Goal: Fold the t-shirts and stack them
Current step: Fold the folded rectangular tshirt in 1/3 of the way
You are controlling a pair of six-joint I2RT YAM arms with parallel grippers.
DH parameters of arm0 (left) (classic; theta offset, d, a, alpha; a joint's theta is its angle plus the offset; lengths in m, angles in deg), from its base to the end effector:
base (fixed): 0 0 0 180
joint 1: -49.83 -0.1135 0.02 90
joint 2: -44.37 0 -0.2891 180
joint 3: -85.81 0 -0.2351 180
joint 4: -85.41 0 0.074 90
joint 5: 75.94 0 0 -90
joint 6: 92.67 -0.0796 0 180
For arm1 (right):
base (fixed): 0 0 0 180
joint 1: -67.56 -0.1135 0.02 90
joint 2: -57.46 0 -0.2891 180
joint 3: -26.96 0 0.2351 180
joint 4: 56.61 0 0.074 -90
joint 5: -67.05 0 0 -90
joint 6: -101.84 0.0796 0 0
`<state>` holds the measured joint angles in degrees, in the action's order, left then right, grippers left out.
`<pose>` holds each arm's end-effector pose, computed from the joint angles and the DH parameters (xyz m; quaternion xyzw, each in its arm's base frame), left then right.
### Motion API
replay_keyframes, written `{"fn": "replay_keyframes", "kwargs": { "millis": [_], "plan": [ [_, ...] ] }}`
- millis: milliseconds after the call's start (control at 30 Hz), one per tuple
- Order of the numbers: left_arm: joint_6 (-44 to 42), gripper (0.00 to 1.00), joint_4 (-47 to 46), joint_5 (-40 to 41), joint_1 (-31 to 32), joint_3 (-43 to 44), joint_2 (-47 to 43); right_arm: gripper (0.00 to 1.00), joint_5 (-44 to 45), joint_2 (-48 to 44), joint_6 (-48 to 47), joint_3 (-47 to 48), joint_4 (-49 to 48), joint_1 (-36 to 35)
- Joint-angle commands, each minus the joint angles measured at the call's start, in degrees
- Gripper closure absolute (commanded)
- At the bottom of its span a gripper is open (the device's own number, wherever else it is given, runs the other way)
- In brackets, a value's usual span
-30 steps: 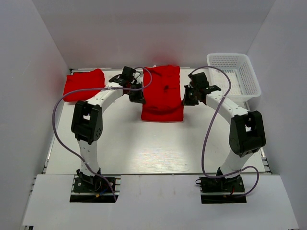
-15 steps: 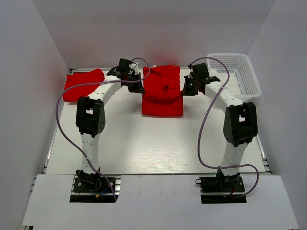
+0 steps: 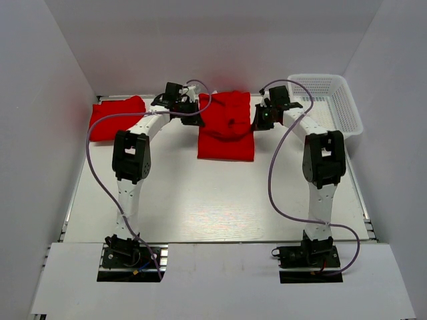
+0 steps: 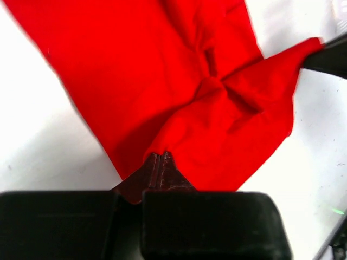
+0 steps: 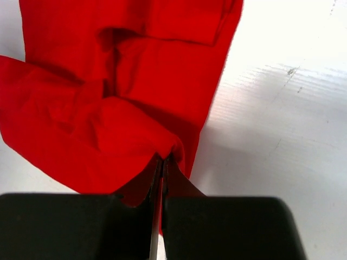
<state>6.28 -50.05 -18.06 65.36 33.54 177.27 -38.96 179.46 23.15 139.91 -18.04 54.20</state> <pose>0.5113 -0.1860 0.1962 0.1469 0.8952 -0.3240 0.2684 0.4880 0.1385 0.2105 -0.0668 0.9223 0.2033 0.3219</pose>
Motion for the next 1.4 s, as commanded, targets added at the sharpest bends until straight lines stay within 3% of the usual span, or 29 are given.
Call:
{"fn": "replay_keyframes", "kwargs": {
  "millis": [0,367,500,533,567,600,633,667,700,733,867,1100,1367],
  "plan": [
    [-3.9,1.00,-6.2,-2.9,-0.8,0.3,-0.5,1.00,-3.9,1.1,-1.4,3.3,-2.5,1.2],
    [-3.2,1.00,-4.1,-2.9,-2.5,5.6,6.0,1.00,-6.9,6.4,-2.8,6.5,-5.5,2.6],
    [1.3,0.91,-5.6,-1.7,-4.3,7.2,7.4,0.94,-7.5,9.2,1.7,9.9,-5.5,3.3],
    [3.8,0.62,-6.1,-1.7,-5.0,7.7,7.4,0.83,-7.6,10.6,5.0,10.9,-5.3,3.7],
    [4.9,0.12,-6.1,-2.4,-5.0,9.8,7.9,0.76,-9.1,11.3,8.7,11.9,-4.8,4.0],
    [6.2,0.00,-6.6,-2.4,-5.9,11.2,7.9,0.68,-10.5,11.9,10.2,15.4,-5.2,4.2],
    [9.6,0.00,-6.6,-2.4,-6.8,12.8,8.8,0.59,-12.7,13.6,15.5,16.6,-6.5,5.2],
    [11.2,0.00,-7.3,-2.4,-7.4,15.3,8.8,0.44,-14.2,14.1,17.0,18.4,-7.2,5.5],
    [12.5,0.00,-8.5,-3.1,-8.0,15.4,8.8,0.20,-14.4,14.2,18.5,18.9,-10.5,5.5],
    [14.0,0.00,-11.0,-3.1,-8.5,15.9,8.8,0.10,-14.5,14.2,19.8,19.4,-11.2,6.0],
    [14.9,0.00,-11.0,-4.0,-9.9,15.3,5.0,0.10,-15.5,10.7,18.2,20.8,-9.1,6.2],
    [3.6,0.00,-3.0,1.4,-8.0,1.3,-7.3,0.10,-13.4,-2.0,8.6,2.8,-6.4,5.5],
    [-1.3,0.00,-3.7,-1.5,-1.9,-12.5,-15.3,0.10,-11.4,-13.2,5.5,-13.2,-7.3,3.1]
  ]
}}
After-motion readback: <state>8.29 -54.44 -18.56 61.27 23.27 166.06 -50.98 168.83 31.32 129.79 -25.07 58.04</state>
